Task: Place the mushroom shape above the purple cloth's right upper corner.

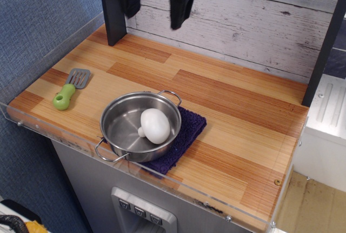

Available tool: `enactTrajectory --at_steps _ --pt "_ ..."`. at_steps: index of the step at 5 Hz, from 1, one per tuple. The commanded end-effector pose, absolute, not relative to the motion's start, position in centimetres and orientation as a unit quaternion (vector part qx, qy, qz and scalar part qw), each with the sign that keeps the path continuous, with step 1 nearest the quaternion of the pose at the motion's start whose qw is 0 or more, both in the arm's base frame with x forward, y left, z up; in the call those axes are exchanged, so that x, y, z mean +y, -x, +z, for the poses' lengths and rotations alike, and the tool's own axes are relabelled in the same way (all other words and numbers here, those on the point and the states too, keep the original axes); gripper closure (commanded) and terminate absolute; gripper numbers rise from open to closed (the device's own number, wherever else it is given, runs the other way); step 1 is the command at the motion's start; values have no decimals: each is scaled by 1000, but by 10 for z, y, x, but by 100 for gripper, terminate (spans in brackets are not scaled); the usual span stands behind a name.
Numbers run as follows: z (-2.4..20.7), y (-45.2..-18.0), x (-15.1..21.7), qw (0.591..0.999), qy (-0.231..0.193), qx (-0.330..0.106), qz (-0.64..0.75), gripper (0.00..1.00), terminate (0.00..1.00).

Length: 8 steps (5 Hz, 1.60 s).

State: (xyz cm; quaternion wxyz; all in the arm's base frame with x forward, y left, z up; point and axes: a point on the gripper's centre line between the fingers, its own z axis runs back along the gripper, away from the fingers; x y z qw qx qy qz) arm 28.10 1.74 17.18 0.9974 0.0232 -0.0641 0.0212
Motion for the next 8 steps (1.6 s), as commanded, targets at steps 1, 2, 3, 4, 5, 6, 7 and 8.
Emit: enactTrajectory --at_steps 1,2,3,4,5,6,7,8 --pt "148 -253 21 996 -39 -74 -6 0 0" --pt "127 -248 20 997 -43 -56 -21 0 0" --pt "110 -246 20 997 -41 -52 -31 0 0" --pt "92 -248 17 998 -39 -48 -33 0 0" --pt "77 -249 15 997 -46 -45 -35 0 0" --pt "67 -253 9 997 -54 -44 -34 0 0" --pt "59 -256 3 997 -58 -41 -35 0 0" --pt "49 -258 1 997 -66 -39 -34 0 0"
